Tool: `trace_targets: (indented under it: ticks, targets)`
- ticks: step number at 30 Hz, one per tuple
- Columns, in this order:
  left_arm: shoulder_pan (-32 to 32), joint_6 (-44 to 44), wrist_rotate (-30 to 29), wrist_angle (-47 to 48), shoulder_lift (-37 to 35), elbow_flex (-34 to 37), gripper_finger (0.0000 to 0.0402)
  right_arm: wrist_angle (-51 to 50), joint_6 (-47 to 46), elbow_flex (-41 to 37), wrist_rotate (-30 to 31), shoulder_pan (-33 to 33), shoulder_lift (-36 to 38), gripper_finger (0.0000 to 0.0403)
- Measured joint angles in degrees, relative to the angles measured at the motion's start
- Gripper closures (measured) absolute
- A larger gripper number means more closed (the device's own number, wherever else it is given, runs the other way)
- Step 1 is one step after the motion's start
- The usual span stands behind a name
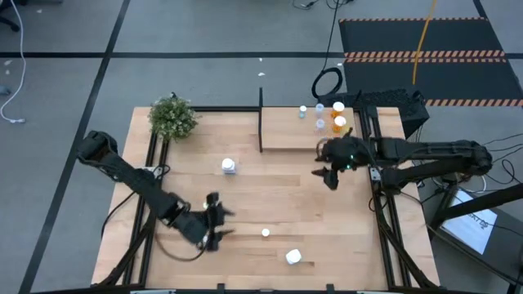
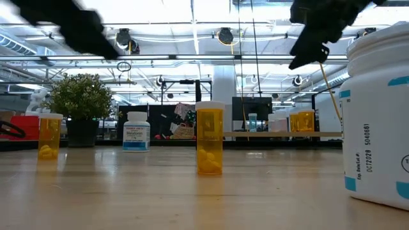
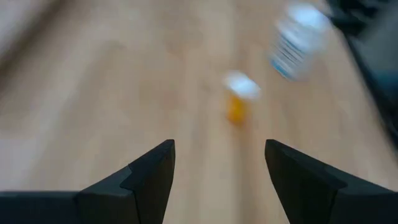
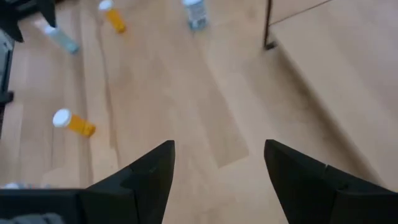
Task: Pick and place medicine bottles onto shelf by color
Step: Put the blue pill bottle on the shelf aligned with the other blue pill bottle
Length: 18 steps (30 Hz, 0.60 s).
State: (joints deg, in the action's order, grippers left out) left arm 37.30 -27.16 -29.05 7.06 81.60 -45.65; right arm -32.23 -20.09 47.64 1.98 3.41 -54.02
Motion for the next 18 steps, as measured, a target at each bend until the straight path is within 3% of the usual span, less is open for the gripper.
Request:
trace_targets:
  ticks: [2,7,12,18]
  targets:
    - [4.25,-2.30,2.00,5.22,0.07,-1.13,0.0153,0.94,-1.13,-1.89,1.56,-2.45,0.34,0.0161]
    - [12.54,-13.45,0.02,20.35,-0.02,-7.77,0.0172,0.68,-1.24,-2.56,2.42,-5.55,-0.15,0.0161]
    - [17.08,-18.81,-2.29,21.45,0.16,-8.98,0.0180,2.01,-0.15,-2.56,2.42,-5.85,-0.13,0.0161]
    - [20.58,-27.73,-2.70,26.68,3.50,-8.78,0.0154,3.21,0.23,-2.56,2.36,-5.85,-0.15,0.0161]
